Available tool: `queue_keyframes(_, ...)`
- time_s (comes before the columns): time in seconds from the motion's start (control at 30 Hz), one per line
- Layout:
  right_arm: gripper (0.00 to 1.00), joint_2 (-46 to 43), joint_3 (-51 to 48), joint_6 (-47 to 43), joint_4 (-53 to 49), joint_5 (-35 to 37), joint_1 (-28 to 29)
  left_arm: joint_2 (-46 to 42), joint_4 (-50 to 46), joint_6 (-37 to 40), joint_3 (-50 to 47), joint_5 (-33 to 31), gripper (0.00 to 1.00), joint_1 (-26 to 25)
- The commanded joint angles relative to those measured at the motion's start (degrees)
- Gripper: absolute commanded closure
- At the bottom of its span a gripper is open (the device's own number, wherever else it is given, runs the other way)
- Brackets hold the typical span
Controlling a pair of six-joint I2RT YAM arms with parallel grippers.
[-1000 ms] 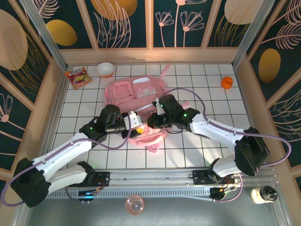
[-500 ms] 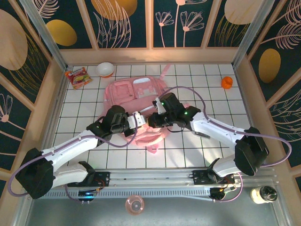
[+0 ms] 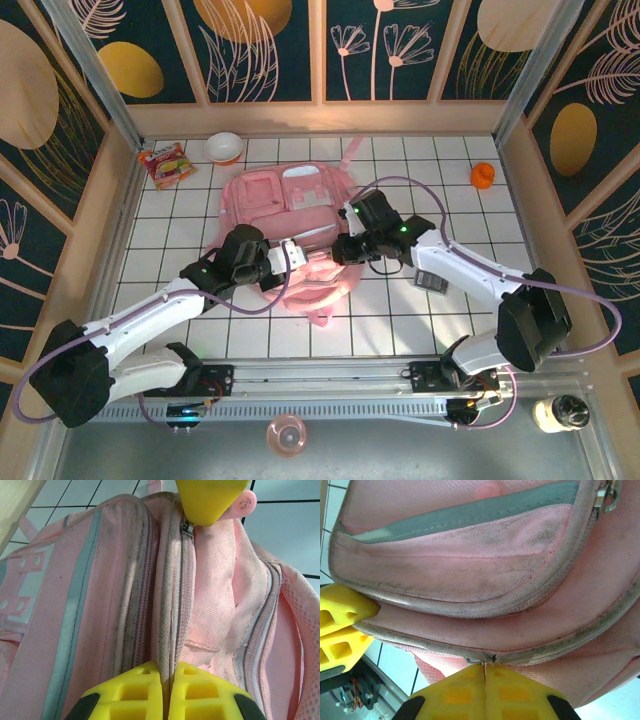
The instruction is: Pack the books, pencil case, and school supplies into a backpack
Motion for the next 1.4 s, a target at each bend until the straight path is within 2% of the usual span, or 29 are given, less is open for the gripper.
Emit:
queue_keyframes(0.0, 0.99, -0.31, -2.55, -0.96, 4.43, -2.45, -0.37, -1.42, -0.79, 0.28, 1.21, 0.22, 1.0, 0.64)
queue_keyframes(0.13, 0.89, -0.52, -5.09, 0.97, 7.48, -3.72, -0.11, -0.8, -0.24, -0.07, 2.17, 1.37, 1.0, 0.67)
queue_keyframes(0.27, 0.79, 0.3, -6.0, 1.32, 7.11, -0.79, 0.59, -0.53, 0.2, -0.43, 3.04, 2.54, 1.0, 0.64)
queue_keyframes(0.43, 0.73, 0.58, -6.61, 1.23, 6.41, 3.23, 1.12, -0.93, 0.38, -0.74, 3.55, 2.7, 1.0, 0.64)
queue_keyframes(0.47, 0.74, 0.58, -6.73, 1.06, 6.24, 3.94, 1.15, -1.05, 0.39, -0.74, 3.63, 2.66, 1.0, 0.64)
queue_keyframes(0.53, 0.83, 0.49, -7.07, 0.64, 5.66, 5.34, 1.3, -1.22, 0.21, -0.74, 3.63, 2.57, 1.0, 0.69)
queue_keyframes(0.6, 0.88, 0.26, -7.34, -0.05, 4.99, 7.14, 1.15, -1.53, -0.04, -0.74, 3.55, 2.33, 1.0, 0.64)
queue_keyframes(0.7, 1.0, 0.39, -7.32, -1.29, 2.98, 10.3, 0.56, -2.3, -0.3, -0.69, 3.3, 2.21, 1.0, 0.64)
queue_keyframes(0.9, 1.0, -1.16, -6.25, -3.92, -0.63, 13.42, -3.71, -4.21, -2.08, 0.91, 1.15, -1.34, 1.0, 1.09)
queue_keyframes(1.0, 1.0, -2.56, -7.45, -4.51, 0.74, 11.48, -5.14, -5.8, -1.73, 0.89, -0.95, -2.67, 1.0, 3.61)
queue_keyframes(1.13, 1.0, -2.73, -8.84, -3.99, 3.51, 6.11, -4.03, -7.2, -3.44, 1.96, -1.84, -2.54, 1.0, 6.5)
queue_keyframes(1.23, 1.0, -3.18, -8.63, -2.43, 6.34, 3.21, -0.27, -7.46, -4.63, 2.37, -1.71, -2.87, 0.89, 6.87)
queue_keyframes(1.27, 1.0, -3.18, -8.48, -1.48, 7.58, 2.06, 1.05, -7.36, -5.29, 2.21, -1.11, -1.6, 0.81, 6.87)
queue_keyframes(1.3, 1.0, -3.18, -8.19, -0.59, 8.92, 0.72, 2.43, -7.25, -6.16, 1.99, -0.18, 0.66, 0.72, 6.85)
queue_keyframes(1.37, 1.0, -3.14, -7.5, 1.42, 11.25, -0.74, 5.09, -6.67, -7.88, 2.05, 1.86, 6.73, 0.59, 6.75)
